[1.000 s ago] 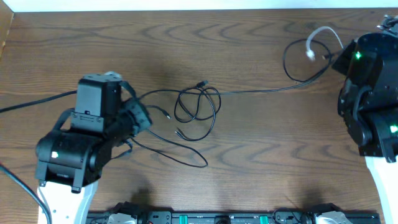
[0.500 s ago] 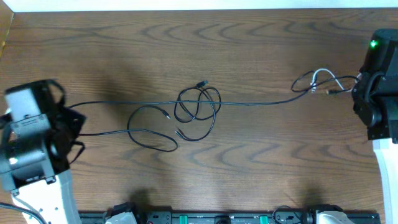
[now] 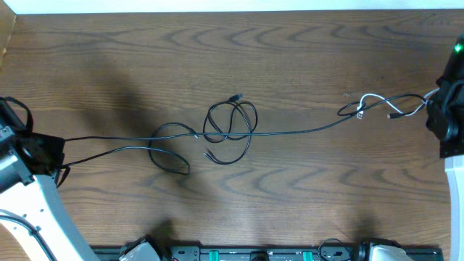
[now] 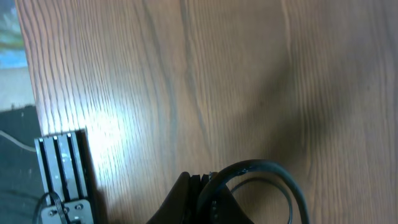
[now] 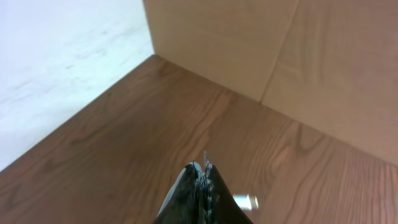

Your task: Untangle cables

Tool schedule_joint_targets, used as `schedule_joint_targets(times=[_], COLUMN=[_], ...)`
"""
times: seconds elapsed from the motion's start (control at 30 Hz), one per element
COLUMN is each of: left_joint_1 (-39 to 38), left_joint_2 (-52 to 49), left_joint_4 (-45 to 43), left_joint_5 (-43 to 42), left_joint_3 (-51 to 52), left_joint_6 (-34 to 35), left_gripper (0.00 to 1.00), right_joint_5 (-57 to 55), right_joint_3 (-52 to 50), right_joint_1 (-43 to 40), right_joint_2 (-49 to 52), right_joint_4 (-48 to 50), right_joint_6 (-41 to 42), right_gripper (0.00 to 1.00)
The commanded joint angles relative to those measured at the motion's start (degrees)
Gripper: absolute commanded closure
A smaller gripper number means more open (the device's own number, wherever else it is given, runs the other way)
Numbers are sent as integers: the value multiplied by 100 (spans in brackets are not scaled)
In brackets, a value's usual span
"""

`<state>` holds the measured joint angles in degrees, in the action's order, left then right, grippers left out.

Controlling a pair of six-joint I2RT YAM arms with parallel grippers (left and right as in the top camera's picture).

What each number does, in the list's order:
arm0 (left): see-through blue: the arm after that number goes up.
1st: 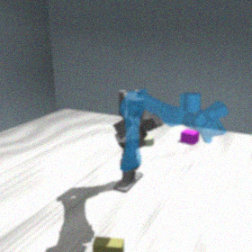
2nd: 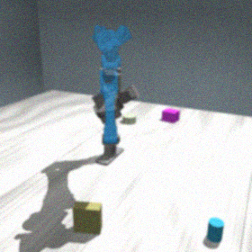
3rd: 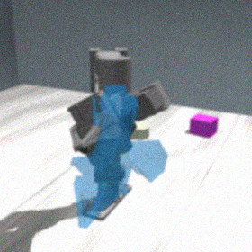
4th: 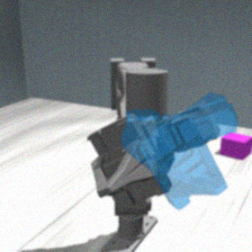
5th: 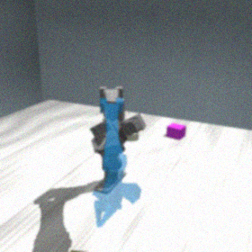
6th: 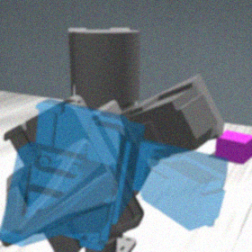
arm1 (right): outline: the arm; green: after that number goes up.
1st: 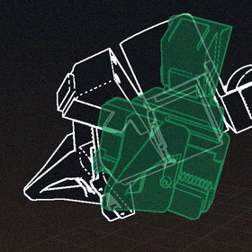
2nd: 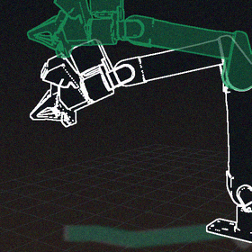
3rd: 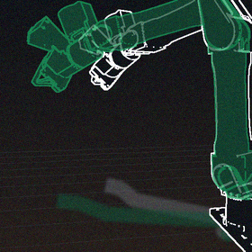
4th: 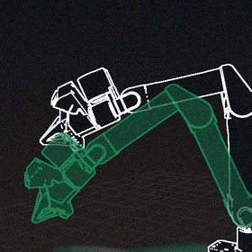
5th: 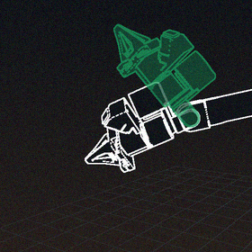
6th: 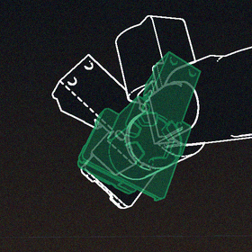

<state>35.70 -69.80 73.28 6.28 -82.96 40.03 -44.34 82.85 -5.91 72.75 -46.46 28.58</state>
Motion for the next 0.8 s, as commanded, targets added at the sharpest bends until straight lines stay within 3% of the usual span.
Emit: schedule_joint_targets(times=[0.0, 0.17, 0.3, 0.47, 0.53, 0.67, 0.77], left_joint_1=[127, 125, 72, -238, -516, -1202, -1749], left_joint_2=[-57, -52, -52, -52, -52, -52, -57], left_joint_4=[13, -11, -271, -369, -367, -332, -350], left_joint_5=[-328, -850, -2693, -4839, -5499, -5862, -5504], left_joint_3=[-63, -63, -63, -63, -63, -63, -63], left_joint_6=[-164, -498, -1617, -2857, -3366, -3869, -3915], left_gripper=[92, 92, 92, 92, 92, 92, 92], right_joint_5=[234, 769, 1338, 3434, 4599, 6620, 7215], right_joint_3=[-13, -13, -13, -13, -13, -13, -15], right_joint_1=[-166, -197, -197, -192, -186, -39, 258], right_joint_2=[175, 358, 507, 529, 531, 581, 680], right_joint_4=[7, -76, -168, -376, -417, -719, -1187], right_joint_6=[184, 181, 181, 61, -306, -933, -1325], right_gripper=[95, 90, 79, 43, 37, 26, 24])
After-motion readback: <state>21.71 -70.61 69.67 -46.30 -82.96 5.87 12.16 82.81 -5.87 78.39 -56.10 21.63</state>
